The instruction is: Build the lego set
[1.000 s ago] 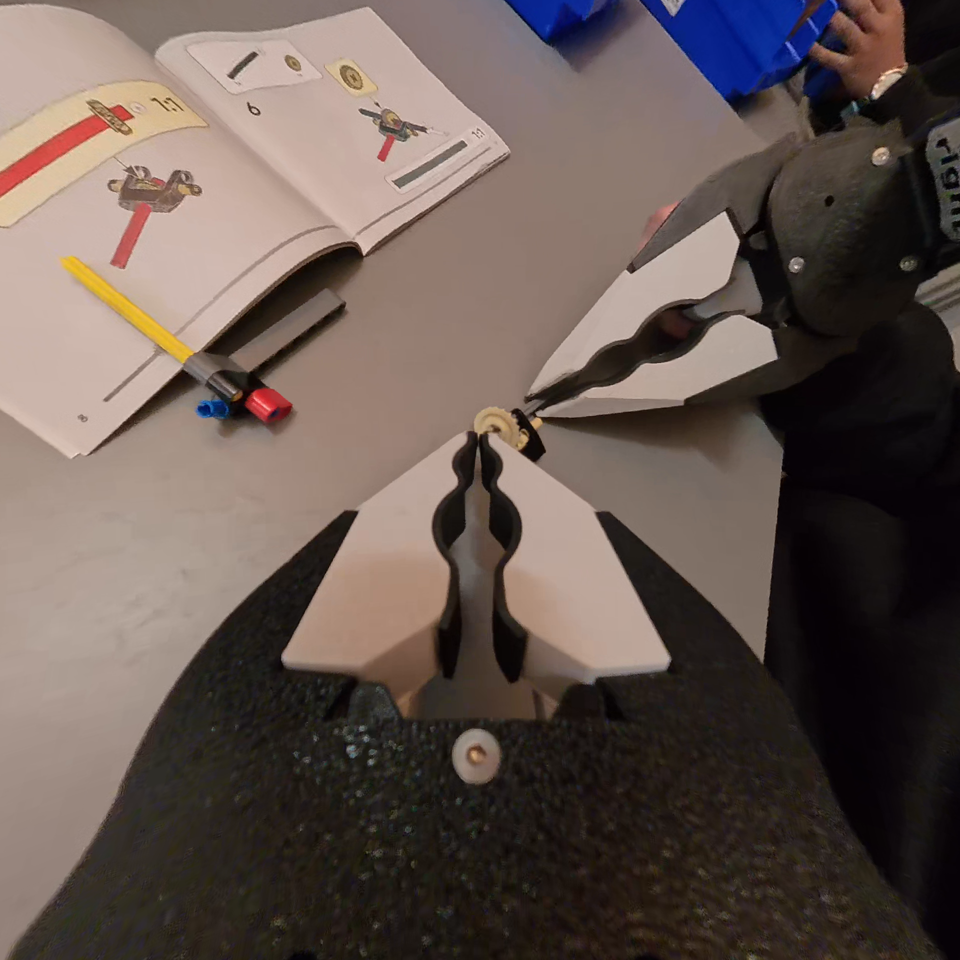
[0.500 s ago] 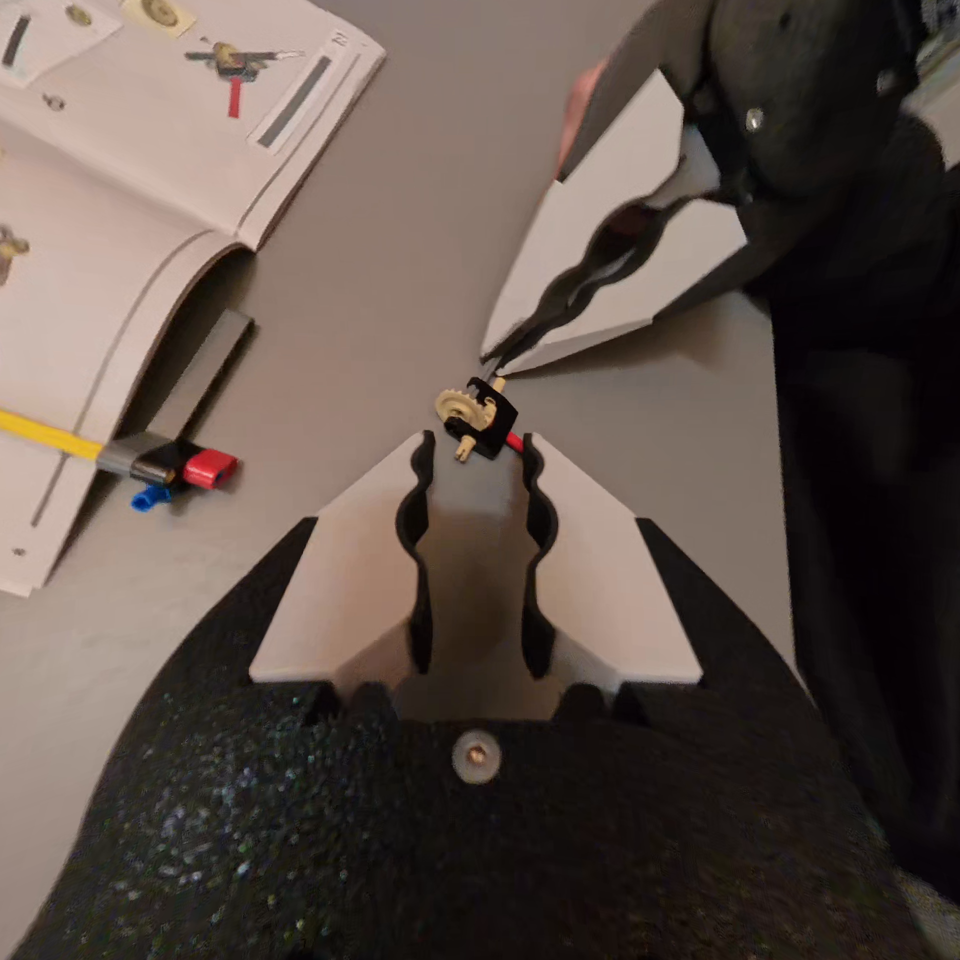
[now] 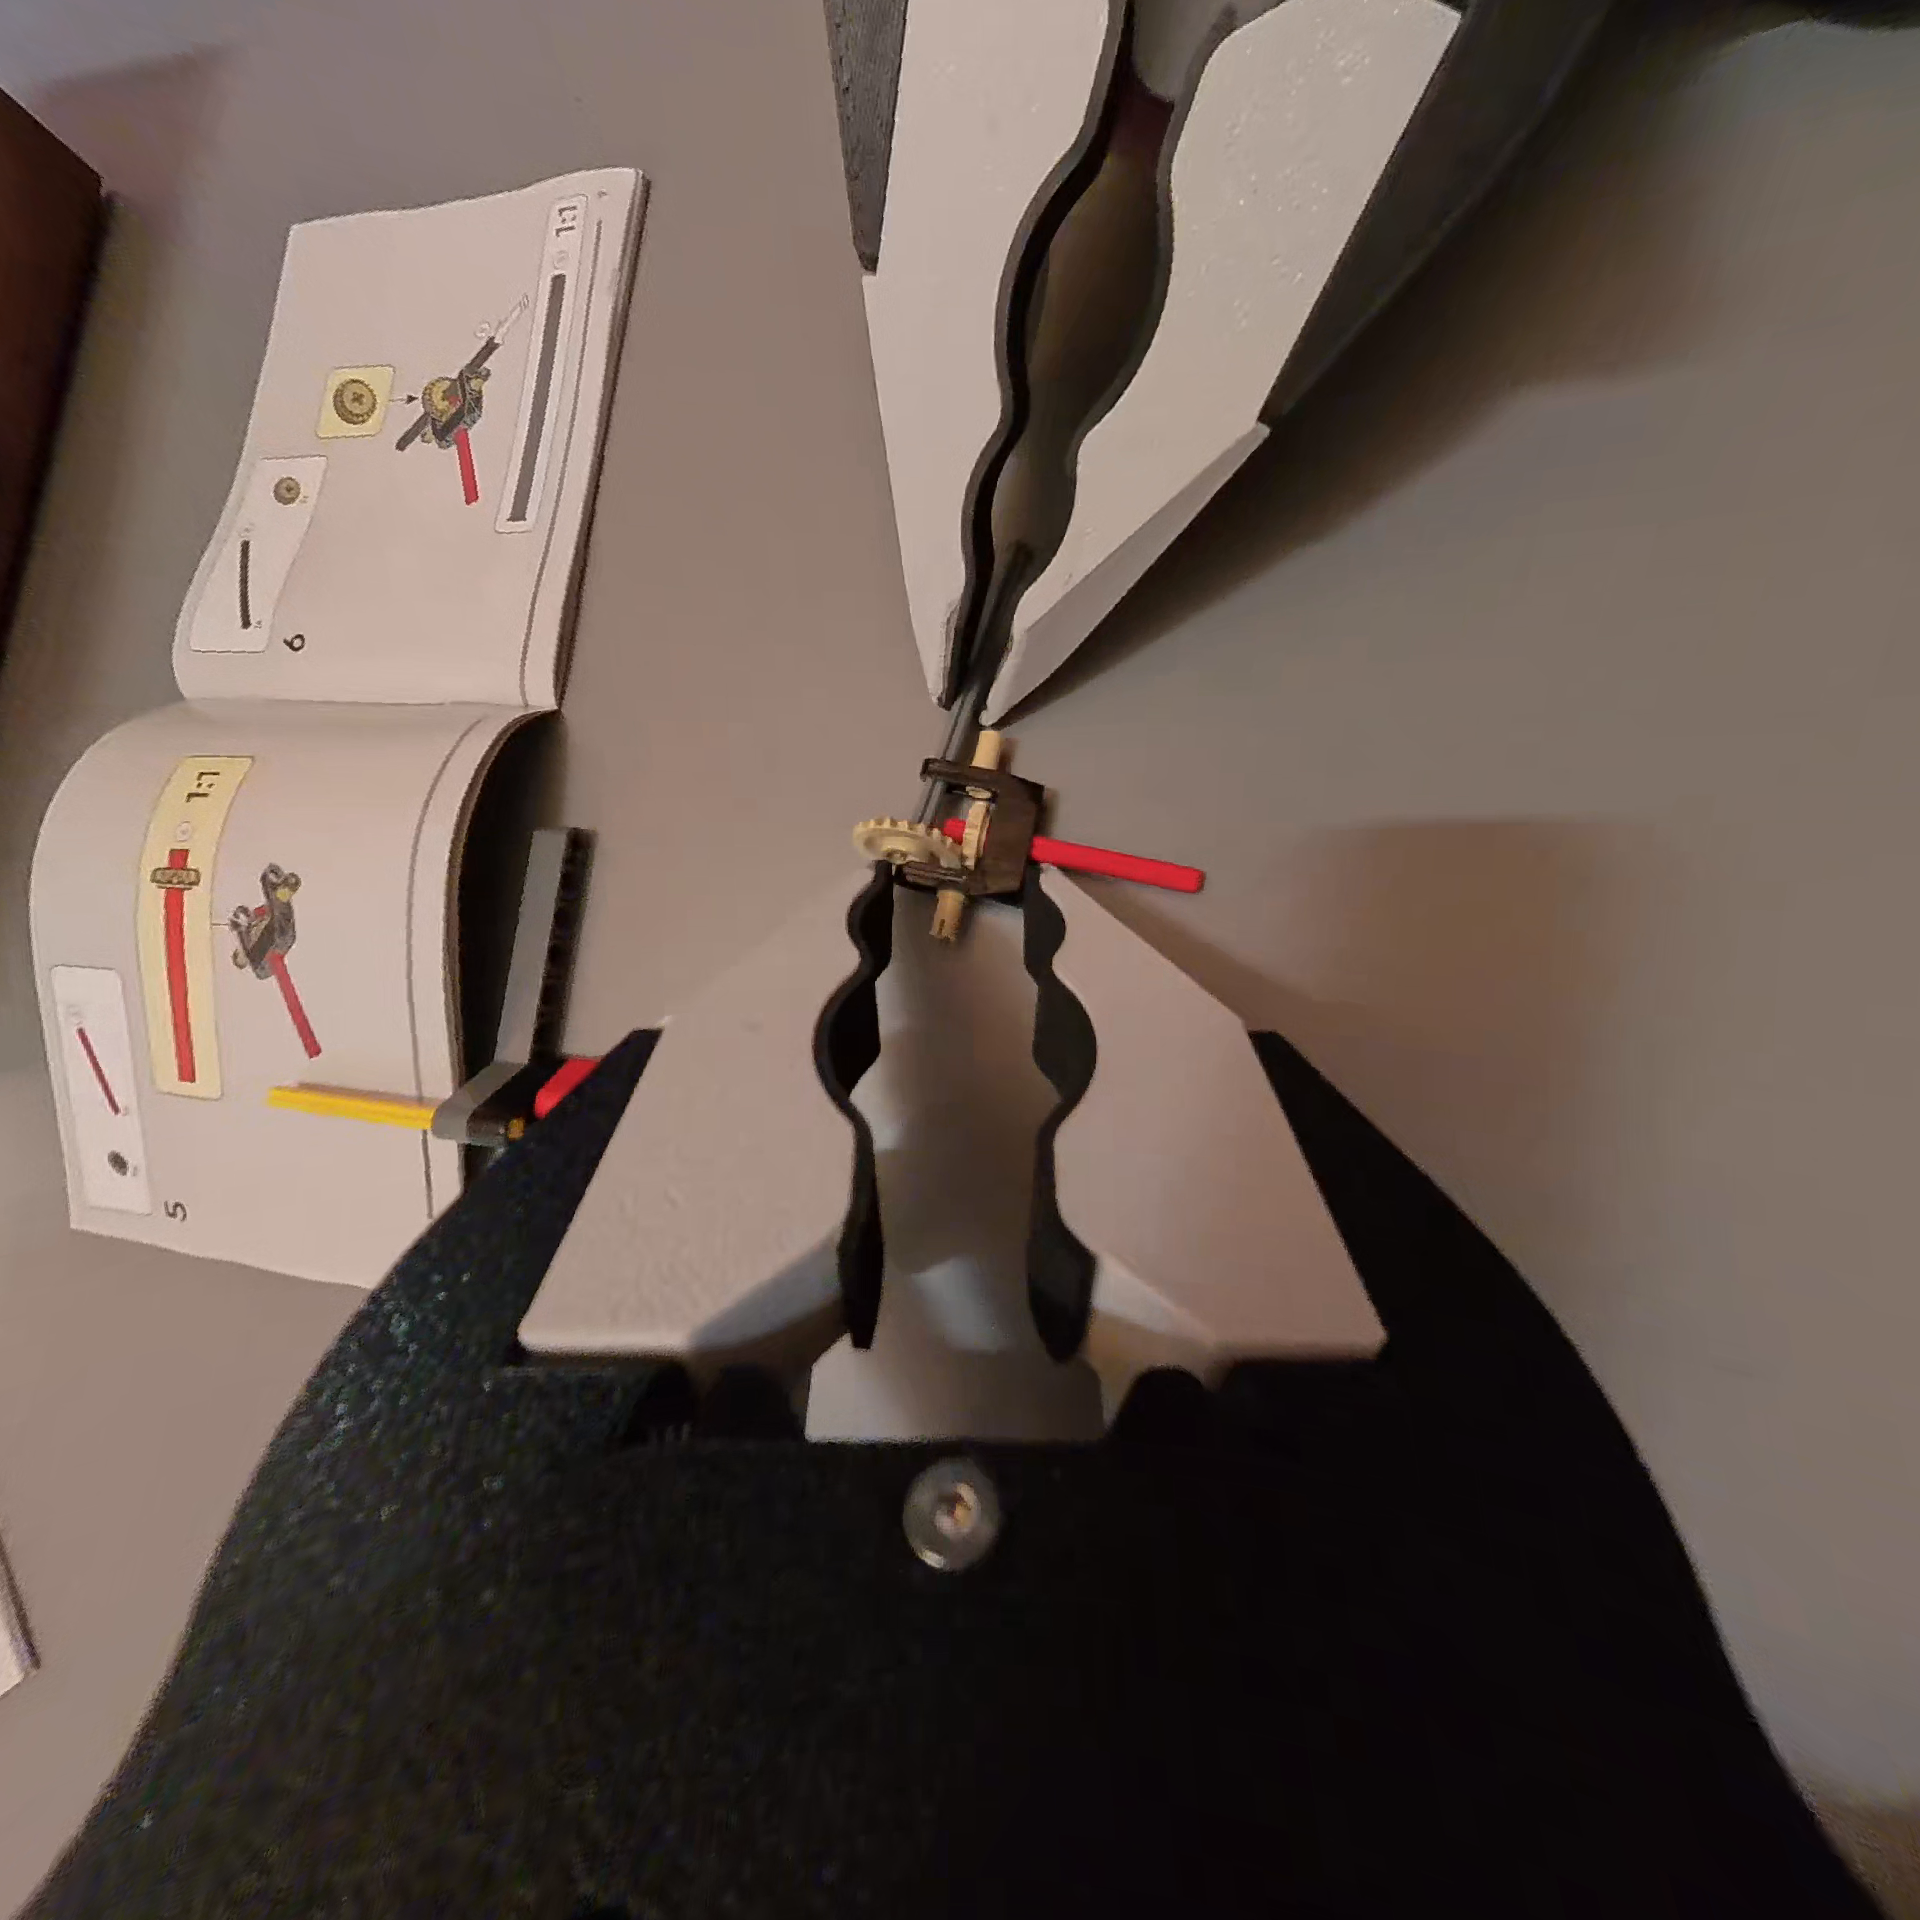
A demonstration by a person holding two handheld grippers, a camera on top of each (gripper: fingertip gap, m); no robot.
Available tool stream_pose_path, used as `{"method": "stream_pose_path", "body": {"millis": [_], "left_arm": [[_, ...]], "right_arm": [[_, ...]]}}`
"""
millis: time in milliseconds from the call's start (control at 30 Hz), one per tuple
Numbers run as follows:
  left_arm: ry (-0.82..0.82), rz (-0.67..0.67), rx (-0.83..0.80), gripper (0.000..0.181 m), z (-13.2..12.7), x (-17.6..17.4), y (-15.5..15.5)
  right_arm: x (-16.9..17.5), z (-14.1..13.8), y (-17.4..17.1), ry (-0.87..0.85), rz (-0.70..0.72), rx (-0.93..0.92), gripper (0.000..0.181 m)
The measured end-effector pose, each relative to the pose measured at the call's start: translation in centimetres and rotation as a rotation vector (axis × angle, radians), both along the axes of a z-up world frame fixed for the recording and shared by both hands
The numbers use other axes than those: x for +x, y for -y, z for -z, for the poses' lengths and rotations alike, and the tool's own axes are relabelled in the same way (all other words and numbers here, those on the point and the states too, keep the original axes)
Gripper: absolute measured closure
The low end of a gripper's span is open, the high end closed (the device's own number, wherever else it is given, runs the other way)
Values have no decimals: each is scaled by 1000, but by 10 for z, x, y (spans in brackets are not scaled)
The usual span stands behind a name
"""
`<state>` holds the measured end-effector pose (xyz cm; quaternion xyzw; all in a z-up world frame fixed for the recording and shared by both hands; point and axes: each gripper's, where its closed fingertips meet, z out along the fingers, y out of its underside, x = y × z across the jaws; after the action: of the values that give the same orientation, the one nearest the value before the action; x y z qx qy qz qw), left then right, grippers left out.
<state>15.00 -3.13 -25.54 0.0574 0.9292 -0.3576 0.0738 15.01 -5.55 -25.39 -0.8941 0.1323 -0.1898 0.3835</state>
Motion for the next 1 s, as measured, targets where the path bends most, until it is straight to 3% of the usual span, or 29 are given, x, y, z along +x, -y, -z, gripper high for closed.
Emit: {"method": "stream_pose_path", "body": {"millis": [367, 700, 1000], "left_arm": [[-15, 32, -32, 159, 0, 9, 0], [-3, 45, -58, 159, 0, 11, -2], [-2, 66, -59, 159, 0, 11, -3]], "right_arm": [[10, -3, -1, 126, -57, -32, 179], [13, -1, -3, 50, -72, -10, 179], [13, -8, -5, 226, -78, -38, 179]]}}
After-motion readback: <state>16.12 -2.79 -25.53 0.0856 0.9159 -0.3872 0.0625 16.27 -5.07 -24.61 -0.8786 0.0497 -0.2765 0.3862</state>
